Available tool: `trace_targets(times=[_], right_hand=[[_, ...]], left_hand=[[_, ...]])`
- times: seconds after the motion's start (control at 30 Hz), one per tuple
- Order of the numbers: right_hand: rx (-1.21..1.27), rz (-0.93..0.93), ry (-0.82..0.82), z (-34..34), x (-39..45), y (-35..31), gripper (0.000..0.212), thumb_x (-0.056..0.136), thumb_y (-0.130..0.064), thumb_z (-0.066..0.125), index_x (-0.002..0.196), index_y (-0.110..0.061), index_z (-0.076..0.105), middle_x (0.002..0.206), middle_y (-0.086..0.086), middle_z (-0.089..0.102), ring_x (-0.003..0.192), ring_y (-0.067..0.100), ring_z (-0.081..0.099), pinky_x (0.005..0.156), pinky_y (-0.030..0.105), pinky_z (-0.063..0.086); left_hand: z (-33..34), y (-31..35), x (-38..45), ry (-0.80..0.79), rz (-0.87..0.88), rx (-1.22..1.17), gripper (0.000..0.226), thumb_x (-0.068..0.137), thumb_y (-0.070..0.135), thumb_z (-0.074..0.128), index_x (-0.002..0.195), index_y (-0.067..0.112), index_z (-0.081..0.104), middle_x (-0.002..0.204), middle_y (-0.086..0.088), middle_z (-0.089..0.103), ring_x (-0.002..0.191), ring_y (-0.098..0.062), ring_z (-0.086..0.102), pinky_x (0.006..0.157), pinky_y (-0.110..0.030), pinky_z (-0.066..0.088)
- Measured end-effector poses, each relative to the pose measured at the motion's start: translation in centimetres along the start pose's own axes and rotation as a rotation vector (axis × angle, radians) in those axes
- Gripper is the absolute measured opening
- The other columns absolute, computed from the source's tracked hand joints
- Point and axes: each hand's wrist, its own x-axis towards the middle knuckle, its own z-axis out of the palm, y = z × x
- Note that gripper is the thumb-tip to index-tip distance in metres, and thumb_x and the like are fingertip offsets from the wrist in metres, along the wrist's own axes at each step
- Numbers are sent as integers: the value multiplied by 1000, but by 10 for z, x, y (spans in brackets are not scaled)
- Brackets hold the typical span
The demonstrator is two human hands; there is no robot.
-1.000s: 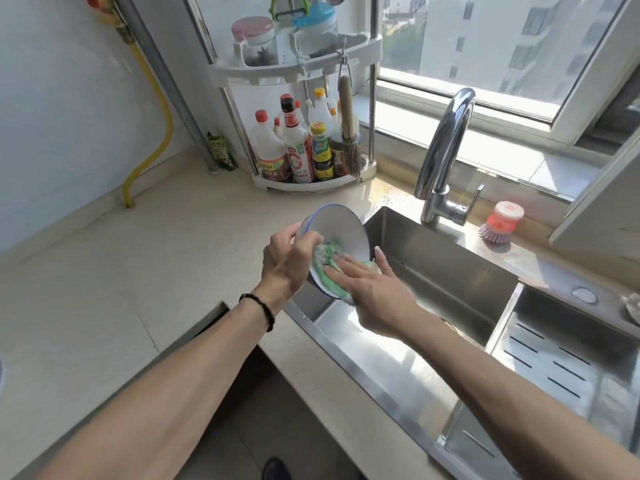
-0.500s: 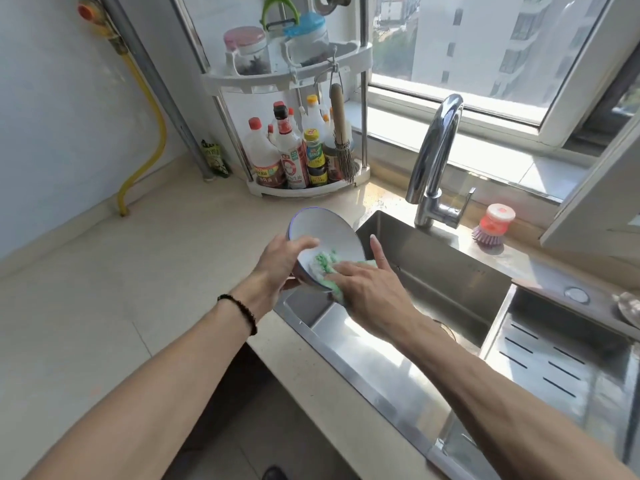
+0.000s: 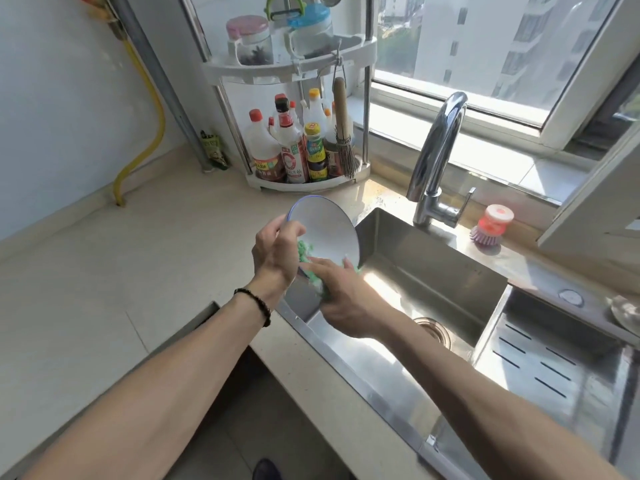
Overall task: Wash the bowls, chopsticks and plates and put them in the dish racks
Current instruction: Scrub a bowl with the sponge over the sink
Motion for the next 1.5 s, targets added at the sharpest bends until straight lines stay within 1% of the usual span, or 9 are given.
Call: trace_targets(times=[0.13,0.4,0.53,0.67,0.87,1.03,1.2,1.33,1.5], right_hand=[[-306,-27,76,-5,-4,30,73,92,-2,48,155,-34,32,163,-7,29,149,13,27,115,47,-22],[-169,-121,175,8,-4,24,58,88,-10,65,142,-27,55,148,-1,53,135,18,50,121,45,-10],[-448,-190,328,1,-4,49,38,79,-5,70,111,-24,73,113,-1,73,110,19,68,123,53,-2],[-301,-116,503,3,14,5,11,72,-3,70,74,-11,65,66,4,61,66,29,64,117,63,24],[-424,-134,125,-9,-1,28,80,83,4,57,155,-23,35,158,0,39,146,18,35,117,60,-14],[-21,24,23,-4,4,0,76,82,6,46,150,-27,42,160,-1,34,148,15,28,120,48,-15],[-245,-97,168,7,0,45,69,87,-7,61,148,-35,46,152,-10,46,145,11,35,115,43,-28],[-414,-140,426,14,4,50,36,80,-7,72,113,-24,73,112,-2,73,116,22,65,123,46,-11],[-197,-8,502,16,19,11,12,74,-3,64,71,-14,60,66,4,62,69,32,64,108,54,37]], left_hand=[[-5,-4,8,-101,-7,78,24,62,41,53,66,19,60,75,-11,66,80,-36,62,69,-53,50],[-10,5,13,-224,-147,64,27,59,39,58,74,17,65,79,-11,61,71,-29,60,59,-32,44],[-19,-1,18,-420,-291,-68,51,68,35,62,112,10,64,101,-20,69,79,-27,67,60,-30,54],[8,-21,-8,-209,-160,-319,46,83,19,67,127,10,55,106,-4,69,86,-14,69,68,-28,55],[-4,-20,15,-108,-68,-151,47,71,55,64,104,23,72,112,-7,72,109,-34,66,98,-62,49],[9,-14,5,67,-76,-162,30,73,47,58,52,27,51,56,15,45,67,-23,45,68,-36,38],[-4,-11,17,-220,-93,18,42,62,41,58,83,5,59,78,-8,60,71,-23,58,62,-33,45],[-2,-5,21,-253,-270,-106,40,64,37,57,96,14,64,87,-11,64,64,-24,62,47,-23,45],[14,-33,-1,-210,-157,-349,58,75,23,67,131,17,54,119,-10,68,98,-23,69,77,-35,57]])
